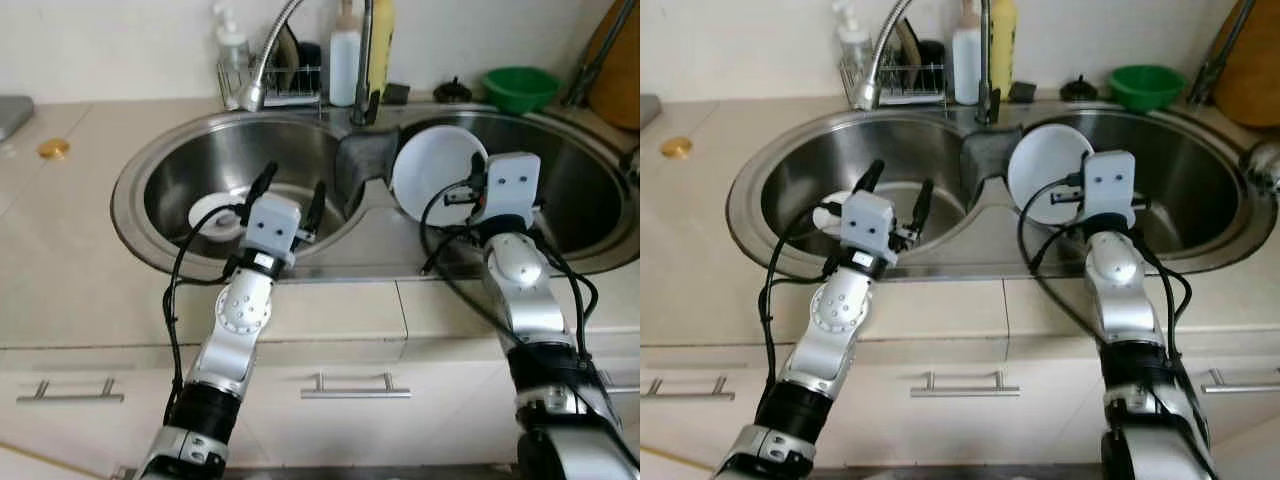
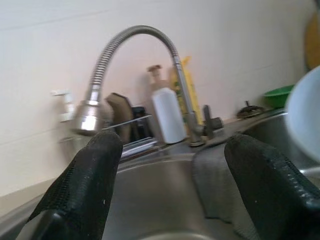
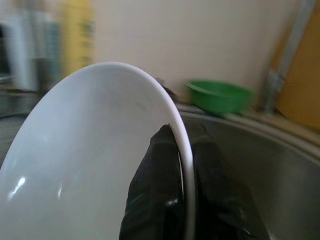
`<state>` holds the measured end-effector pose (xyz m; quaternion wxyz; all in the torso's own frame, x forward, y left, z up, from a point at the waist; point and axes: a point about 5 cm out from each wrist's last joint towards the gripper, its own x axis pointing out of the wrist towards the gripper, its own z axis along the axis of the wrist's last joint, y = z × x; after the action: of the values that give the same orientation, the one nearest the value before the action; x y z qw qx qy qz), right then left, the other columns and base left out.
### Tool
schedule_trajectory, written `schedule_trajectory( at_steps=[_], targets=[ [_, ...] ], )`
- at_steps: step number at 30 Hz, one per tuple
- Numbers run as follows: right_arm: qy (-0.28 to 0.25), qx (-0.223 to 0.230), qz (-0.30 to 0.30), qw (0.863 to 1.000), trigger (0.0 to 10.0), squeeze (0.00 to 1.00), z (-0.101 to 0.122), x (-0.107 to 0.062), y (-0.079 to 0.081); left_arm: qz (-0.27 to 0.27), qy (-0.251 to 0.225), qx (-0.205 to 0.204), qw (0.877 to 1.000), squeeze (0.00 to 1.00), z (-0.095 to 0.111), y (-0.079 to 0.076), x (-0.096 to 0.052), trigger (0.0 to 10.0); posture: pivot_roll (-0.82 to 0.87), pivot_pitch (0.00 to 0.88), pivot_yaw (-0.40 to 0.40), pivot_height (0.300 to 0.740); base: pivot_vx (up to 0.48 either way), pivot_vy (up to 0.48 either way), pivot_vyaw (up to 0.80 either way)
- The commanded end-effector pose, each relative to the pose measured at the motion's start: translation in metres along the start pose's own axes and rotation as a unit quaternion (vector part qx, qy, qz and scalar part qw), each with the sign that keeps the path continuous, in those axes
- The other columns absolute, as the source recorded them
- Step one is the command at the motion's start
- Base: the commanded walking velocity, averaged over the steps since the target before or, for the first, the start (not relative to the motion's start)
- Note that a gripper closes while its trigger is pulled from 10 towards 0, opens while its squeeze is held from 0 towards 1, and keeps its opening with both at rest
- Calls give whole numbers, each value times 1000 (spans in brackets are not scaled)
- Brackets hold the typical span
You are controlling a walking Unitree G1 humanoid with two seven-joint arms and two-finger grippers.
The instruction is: Kitchen organization
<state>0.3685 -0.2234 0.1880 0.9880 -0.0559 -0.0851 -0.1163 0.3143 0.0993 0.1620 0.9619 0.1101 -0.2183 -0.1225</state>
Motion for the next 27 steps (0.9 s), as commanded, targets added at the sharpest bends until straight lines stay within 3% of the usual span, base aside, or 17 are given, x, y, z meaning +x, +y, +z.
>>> schedule_trajectory(
  at_steps=[1,3,7,8,9,10,11,13,15,18,21,22,27],
  targets=[
    [36,18,-44,998,10000,0,-6,5,-17,5,-6,3,1000,0,2,2,0,10000,-99,0,-4,740,0,0,0],
    [53,13,-60,997,10000,0,-11,6,-24,5,-5,4,1000,0,2,2,0,10000,-99,0,-4,740,0,0,0],
    [102,-43,-76,991,10000,0,-27,4,-38,7,-4,5,1000,0,1,2,-1,10000,-99,0,-4,740,0,0,0],
    [113,-60,-65,990,10000,0,-30,4,-38,7,-3,5,1000,0,1,2,-1,10000,-100,0,-6,740,0,0,0],
    [133,-114,-29,984,10000,0,-37,3,-36,6,-3,5,1000,0,1,2,-1,10000,-102,0,-3,740,0,0,0],
    [133,-114,-29,984,10000,0,-37,3,-36,6,-3,5,1000,0,1,2,-1,10000,-102,0,-3,740,0,0,0],
    [138,-145,-7,980,10000,0,-40,2,-35,5,-2,5,1000,0,1,1,-1,10000,-102,0,-3,740,0,0,0],
    [136,-147,-3,980,10000,0,-41,2,-34,5,-2,5,1000,0,1,1,-1,10000,-105,0,-1,740,0,0,0],
    [146,-236,63,959,10000,0,-50,-3,-27,1,-1,6,1000,0,0,1,-1,10000,-110,0,2,740,0,0,0],
    [167,-253,100,948,10000,0,-61,-9,-19,-1,-2,6,1000,0,1,0,1,10000,-110,0,2,740,0,0,0],
    [171,-244,112,948,10000,0,-63,-10,-14,-1,-2,6,1000,0,1,0,1,10000,-110,0,2,740,0,0,0],
    [172,-238,116,949,10000,969,-64,-11,-13,0,-2,6,1000,0,1,0,1,10000,-110,0,2,740,0,0,0],
    [173,-218,130,952,10000,1000,-66,-13,-8,1,0,7,1000,0,0,0,1,10000,-103,0,0,740,0,0,0]
  ],
)
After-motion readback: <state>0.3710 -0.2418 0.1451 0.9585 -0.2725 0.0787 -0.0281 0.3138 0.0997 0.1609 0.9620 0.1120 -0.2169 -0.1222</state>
